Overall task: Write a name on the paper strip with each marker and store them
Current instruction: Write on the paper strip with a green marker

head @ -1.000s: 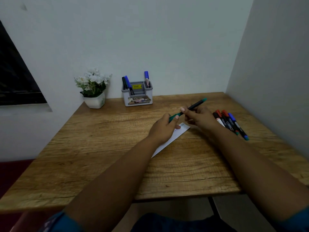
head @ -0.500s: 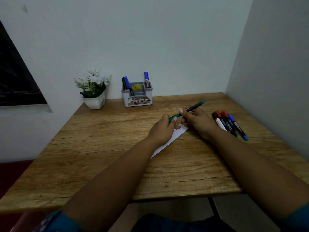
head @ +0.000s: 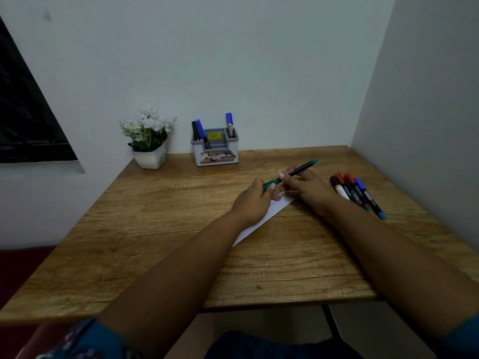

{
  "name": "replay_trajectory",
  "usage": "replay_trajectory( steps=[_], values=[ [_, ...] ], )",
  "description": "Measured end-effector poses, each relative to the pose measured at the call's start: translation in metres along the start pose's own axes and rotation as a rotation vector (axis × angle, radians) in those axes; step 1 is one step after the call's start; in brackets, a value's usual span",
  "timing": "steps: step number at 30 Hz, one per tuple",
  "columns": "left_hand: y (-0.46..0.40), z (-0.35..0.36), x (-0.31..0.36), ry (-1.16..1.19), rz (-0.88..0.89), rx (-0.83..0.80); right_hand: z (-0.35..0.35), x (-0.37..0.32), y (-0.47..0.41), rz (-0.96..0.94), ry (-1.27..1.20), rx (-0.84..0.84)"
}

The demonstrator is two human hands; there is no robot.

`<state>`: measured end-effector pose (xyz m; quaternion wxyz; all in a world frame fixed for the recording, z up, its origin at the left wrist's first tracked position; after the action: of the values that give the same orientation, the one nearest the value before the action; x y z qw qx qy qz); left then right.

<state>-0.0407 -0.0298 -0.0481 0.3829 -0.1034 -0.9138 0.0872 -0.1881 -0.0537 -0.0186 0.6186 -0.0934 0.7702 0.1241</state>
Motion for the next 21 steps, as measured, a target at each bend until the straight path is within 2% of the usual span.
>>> replay_trajectory(
  steps=[5, 9, 13, 16, 18, 21],
  values=[
    [0.001, -0.001, 0.001, 0.023, -0.011, -0.01, -0.001, 0.001, -0.001, 0.009, 0.068, 0.023],
    [0.0, 0.001, -0.001, 0.157, -0.016, -0.017, 0.009, 0.001, -0.001, -0.062, 0.113, 0.082],
    [-0.001, -0.005, -0.002, 0.548, -0.1, 0.015, 0.022, -0.005, -0.001, -0.221, 0.408, 0.239],
    [-0.002, -0.013, -0.005, 0.746, -0.194, 0.103, 0.027, -0.008, -0.008, -0.3, 0.467, 0.313],
    [-0.003, -0.014, -0.007, 0.776, -0.217, 0.147, 0.034, -0.012, -0.018, -0.275, 0.47, 0.336],
    [-0.004, -0.011, -0.008, 0.682, -0.177, 0.17, 0.044, -0.012, -0.035, -0.145, 0.387, 0.36]
  ],
)
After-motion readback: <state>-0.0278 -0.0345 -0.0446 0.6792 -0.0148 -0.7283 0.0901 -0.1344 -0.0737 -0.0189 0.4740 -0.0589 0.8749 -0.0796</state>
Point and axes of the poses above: each hand's wrist, its own y-axis away from the middle knuckle, its own z-axis out of the palm, x = y × z, the point moved 4 cm from there along -y, towards the middle knuckle, and after that the axes turned 8 degrees about z, right-handed, at the moved point
